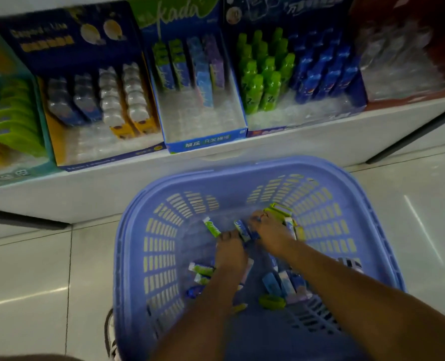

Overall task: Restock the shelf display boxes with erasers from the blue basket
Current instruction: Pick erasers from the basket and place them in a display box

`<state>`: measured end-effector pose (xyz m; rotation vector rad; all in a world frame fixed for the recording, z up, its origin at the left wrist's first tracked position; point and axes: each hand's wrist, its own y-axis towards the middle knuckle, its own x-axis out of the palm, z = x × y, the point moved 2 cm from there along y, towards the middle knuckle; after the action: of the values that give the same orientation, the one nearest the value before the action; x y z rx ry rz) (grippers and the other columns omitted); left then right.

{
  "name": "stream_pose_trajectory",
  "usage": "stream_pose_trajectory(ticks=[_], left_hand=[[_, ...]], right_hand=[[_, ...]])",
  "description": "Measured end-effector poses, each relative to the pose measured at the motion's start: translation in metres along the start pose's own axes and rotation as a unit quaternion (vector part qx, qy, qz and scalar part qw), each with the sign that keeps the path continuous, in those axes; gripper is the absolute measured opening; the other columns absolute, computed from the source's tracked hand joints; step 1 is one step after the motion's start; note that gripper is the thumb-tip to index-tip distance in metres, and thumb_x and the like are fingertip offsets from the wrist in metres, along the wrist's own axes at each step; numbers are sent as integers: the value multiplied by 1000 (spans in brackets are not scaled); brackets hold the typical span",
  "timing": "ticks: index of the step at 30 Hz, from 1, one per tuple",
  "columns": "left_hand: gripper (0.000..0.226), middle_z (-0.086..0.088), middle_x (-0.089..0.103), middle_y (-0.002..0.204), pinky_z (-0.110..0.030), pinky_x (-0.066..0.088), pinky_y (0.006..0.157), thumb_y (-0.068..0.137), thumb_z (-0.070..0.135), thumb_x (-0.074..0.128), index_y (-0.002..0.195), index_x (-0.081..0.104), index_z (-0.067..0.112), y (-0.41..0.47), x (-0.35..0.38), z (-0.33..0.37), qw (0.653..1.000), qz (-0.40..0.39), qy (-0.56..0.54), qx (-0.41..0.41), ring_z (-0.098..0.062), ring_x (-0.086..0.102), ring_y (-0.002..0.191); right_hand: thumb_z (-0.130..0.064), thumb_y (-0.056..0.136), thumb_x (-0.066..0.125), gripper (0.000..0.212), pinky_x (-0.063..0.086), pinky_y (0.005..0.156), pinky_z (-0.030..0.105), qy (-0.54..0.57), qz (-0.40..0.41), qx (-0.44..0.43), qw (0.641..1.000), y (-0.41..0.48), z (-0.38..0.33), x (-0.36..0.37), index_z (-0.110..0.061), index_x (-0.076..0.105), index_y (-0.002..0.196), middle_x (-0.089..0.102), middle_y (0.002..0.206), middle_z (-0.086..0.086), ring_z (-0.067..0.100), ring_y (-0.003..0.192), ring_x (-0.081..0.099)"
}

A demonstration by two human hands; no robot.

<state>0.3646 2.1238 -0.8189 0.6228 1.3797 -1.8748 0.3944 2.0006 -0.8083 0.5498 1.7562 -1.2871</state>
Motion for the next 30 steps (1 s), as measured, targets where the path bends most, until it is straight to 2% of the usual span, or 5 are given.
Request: stream_pose_trajectory(ticks=[6, 11, 17, 23, 30], left_hand=[[43, -16, 53, 123, -39, 38, 100, 88, 30, 60, 122, 48, 7, 7, 4, 6, 998, -35, 42, -24, -32, 43, 121], [24, -16, 67, 97, -33, 49, 72, 81, 16, 67, 102, 61, 6, -4, -7, 3, 979, 0, -195, -52, -30, 64, 92], [22, -3, 53, 66, -28, 37, 61, 72, 18, 82, 82, 65, 7, -18, -83, -5, 920, 48, -389, 18, -15, 49, 64], [6, -8, 59, 65, -21, 51, 46, 88, 13, 66, 86, 60, 15, -68, -180, -20, 870, 35, -480, 109, -8, 57, 42], [4, 8, 56, 54, -18, 45, 49, 90, 8, 59, 90, 62, 11, -133, -263, -76, 762, 192, -600, 151, -5, 49, 49]], right_hand=[[-6, 84, 60, 32, 38, 79, 32, 161, 82, 80, 980, 3, 14, -5, -9, 49, 114, 53, 117, 11, 28, 111, 45], [0, 80, 66, 16, 36, 62, 9, 390, 185, 173, 885, -2, 14, -16, -4, 60, 95, 60, 94, 13, 20, 83, 52], [-5, 78, 74, 20, 48, 76, 36, 458, 126, 90, 876, -13, 11, -75, -2, 64, 95, 66, 85, 15, 20, 79, 59], [-2, 75, 76, 22, 51, 75, 24, 481, 126, 2, 868, -47, -13, -171, -8, 65, 93, 65, 86, 8, 16, 79, 60], [4, 85, 60, 19, 56, 69, 19, 706, 195, -108, 672, -70, -76, -254, -12, 62, 94, 66, 79, -1, 6, 73, 67]])
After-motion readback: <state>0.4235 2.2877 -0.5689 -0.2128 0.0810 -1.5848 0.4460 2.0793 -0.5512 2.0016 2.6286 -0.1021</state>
